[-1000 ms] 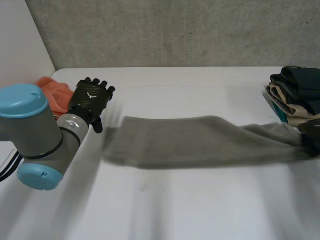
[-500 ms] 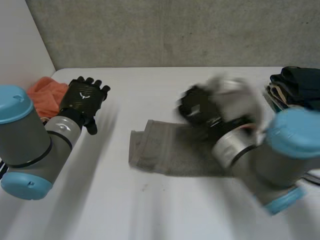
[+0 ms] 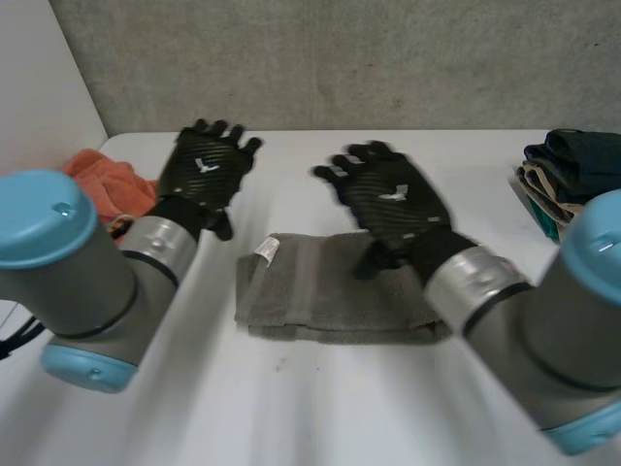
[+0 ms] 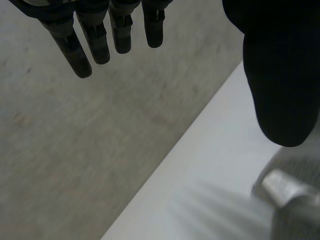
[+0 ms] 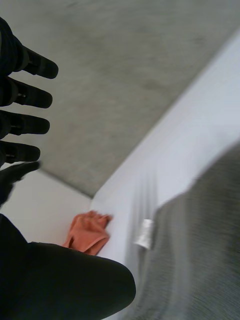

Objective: Fold the laundry.

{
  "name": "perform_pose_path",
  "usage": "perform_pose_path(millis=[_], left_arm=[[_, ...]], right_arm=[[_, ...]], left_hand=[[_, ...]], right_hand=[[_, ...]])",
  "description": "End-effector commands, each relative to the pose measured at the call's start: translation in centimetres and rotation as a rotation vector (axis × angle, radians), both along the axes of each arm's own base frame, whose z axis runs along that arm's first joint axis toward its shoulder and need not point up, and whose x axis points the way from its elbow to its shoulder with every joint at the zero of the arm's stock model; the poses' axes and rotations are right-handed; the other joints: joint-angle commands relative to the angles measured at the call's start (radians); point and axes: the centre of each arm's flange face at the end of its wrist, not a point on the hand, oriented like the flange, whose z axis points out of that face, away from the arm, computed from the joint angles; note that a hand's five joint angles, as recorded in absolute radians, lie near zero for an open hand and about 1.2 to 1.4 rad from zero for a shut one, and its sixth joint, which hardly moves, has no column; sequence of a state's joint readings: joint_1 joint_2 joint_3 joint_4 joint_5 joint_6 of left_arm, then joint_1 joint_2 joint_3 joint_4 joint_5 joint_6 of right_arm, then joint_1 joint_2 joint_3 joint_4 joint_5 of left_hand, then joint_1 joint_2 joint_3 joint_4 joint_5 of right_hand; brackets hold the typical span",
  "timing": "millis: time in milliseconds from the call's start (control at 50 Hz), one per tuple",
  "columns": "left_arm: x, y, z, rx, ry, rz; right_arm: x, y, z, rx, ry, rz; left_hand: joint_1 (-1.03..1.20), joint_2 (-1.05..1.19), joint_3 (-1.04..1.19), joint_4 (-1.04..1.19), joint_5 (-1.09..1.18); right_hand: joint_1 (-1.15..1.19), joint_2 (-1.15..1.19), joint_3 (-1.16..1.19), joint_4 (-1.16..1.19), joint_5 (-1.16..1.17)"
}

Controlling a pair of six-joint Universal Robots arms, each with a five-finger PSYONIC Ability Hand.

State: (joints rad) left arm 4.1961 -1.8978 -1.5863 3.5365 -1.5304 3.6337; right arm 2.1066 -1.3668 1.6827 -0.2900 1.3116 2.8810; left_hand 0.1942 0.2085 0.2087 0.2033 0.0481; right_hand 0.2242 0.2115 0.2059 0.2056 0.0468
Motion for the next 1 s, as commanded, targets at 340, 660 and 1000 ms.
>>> perform_pose_path(millis=[340,660,1000], left_arm=[[-5.6,1.3,-9.7,0.294,-0.124,0.025],[-1.1,5.3,1.0,0.191,0.029,0.059],[4.1,1.9,2.3,0.125,0.123,0.226]], right_arm=[[-7.7,-4.7,-9.9,0.232,0.355,-0.362],[0.0,-1.9,-3.6,-0.423,0.534,-0.155],[5.1,6.2,-8.5,-0.427,0.499,0.314]], left_hand=[[0.019,0.005,0.005,0.01,-0.009],[0.008,-0.007,-0.007,-0.002,-0.021],[0.005,-0.01,-0.01,-0.005,-0.024]], right_hand=[[1.129,1.142,1.147,1.147,1.132],[1.172,1.185,1.19,1.191,1.175],[-0.05,-0.037,-0.031,-0.031,-0.047]])
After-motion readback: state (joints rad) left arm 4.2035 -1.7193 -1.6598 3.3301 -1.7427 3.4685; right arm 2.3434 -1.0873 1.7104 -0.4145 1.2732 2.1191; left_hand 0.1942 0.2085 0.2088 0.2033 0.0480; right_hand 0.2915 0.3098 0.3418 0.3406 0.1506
